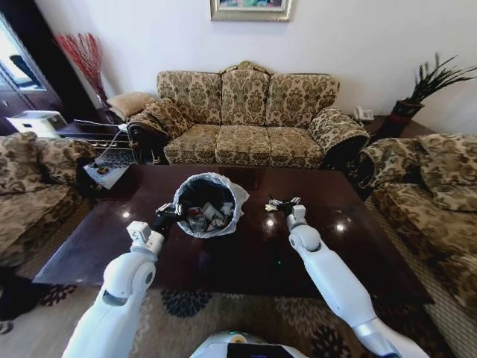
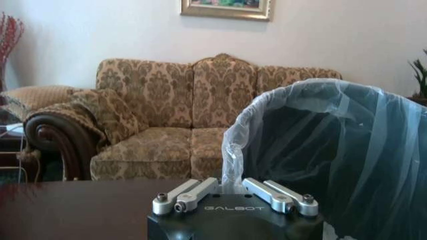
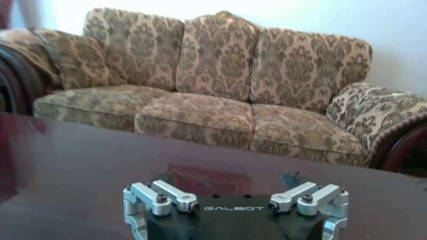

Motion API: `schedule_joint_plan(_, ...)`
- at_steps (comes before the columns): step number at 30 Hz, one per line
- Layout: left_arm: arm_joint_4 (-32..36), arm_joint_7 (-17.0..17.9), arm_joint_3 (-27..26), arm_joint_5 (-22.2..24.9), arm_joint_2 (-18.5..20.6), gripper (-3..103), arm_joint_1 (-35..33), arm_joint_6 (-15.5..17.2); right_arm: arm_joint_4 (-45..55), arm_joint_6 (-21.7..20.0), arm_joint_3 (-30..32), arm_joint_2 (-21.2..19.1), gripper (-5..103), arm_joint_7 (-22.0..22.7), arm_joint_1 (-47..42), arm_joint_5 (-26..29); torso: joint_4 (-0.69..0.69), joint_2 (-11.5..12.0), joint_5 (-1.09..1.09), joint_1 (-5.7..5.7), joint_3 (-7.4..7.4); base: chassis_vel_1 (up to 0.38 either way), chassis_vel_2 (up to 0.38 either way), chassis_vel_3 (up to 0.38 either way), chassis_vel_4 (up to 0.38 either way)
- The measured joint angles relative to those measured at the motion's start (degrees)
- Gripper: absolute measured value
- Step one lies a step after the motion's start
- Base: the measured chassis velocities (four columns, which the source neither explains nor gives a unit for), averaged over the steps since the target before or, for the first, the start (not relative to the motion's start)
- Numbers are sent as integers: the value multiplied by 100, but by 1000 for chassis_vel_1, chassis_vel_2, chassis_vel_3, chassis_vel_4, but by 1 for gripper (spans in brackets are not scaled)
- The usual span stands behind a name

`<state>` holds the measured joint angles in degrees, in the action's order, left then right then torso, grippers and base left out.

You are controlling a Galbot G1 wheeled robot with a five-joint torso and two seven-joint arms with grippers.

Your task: Move to the front of the table and place the trash on the table into the trash bin.

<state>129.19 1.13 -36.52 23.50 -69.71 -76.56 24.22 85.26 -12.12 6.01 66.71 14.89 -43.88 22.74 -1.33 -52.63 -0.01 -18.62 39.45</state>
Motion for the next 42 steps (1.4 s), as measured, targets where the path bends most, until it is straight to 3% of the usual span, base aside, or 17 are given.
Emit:
schedule_joint_plan(10, -30, -12, 8, -3, -16, 1, 3, -11, -710, 0, -71, 350, 100, 203, -52, 636, -1, -5, 0, 20, -8, -14, 12, -5, 2)
schedule_joint_plan(24, -31, -22, -12, -13, -10, 1, -19, -12, -1561, 259, 16, 775, 99, -256, 135, 477, -1, -3, 1, 10, -4, 11, -11, -11, 6)
schedule_joint_plan(25, -32, -23, -11, -13, -10, 1, -16, -12, -1574, 266, 18, 774, 94, -266, 135, 473, -1, -3, 1, 12, -4, 0, 0, 0, 0)
schedule_joint_plan(27, -33, -23, -11, -14, -10, 1, -12, -12, -1581, 269, 20, 773, 94, -272, 135, 471, -1, -3, 1, 12, -4, 0, 0, 0, 0)
schedule_joint_plan(28, -34, -25, -10, -14, -10, 1, -3, -12, -1611, 278, 28, 771, 83, -290, 135, 465, -1, -3, 1, 12, -4, 0, 0, 0, 0)
schedule_joint_plan(30, -34, -25, -8, -15, -11, 1, 0, -12, -1663, 290, 42, 773, 78, -313, 144, 461, -1, -2, 1, 11, -4, 0, 0, 0, 0)
schedule_joint_plan(31, -35, -25, -7, -16, -11, 1, 0, -12, -1712, 307, 67, 779, 67, -344, 162, 452, -1, -2, 1, 9, -4, 0, 0, 0, 0)
schedule_joint_plan(33, -34, -25, -7, -17, -9, 1, 0, -12, -1747, 321, 85, 786, 67, -366, 173, 439, -1, -2, 1, 9, -4, 0, 0, 0, 0)
schedule_joint_plan(35, -27, -25, -6, -17, -2, 1, 0, -12, -1774, 343, 105, 793, 57, -391, 179, 416, -1, -3, 1, 10, -4, 0, 0, 0, 0)
schedule_joint_plan(36, -27, -25, -6, -17, -2, 1, 0, -12, -1774, 343, 105, 793, 57, -391, 179, 416, -1, -3, 1, 10, -4, 0, 0, 0, 0)
schedule_joint_plan(40, -18, -26, 9, -19, 2, 1, 0, -12, -1781, 359, 141, 801, 35, -415, 178, 380, -1, -3, 1, 10, -4, 0, 0, 0, 0)
schedule_joint_plan(42, -16, -25, 11, -21, 1, 1, -1, -12, -1781, 364, 145, 798, 35, -418, 174, 374, -1, -3, 1, 10, -4, 0, 0, 0, 0)
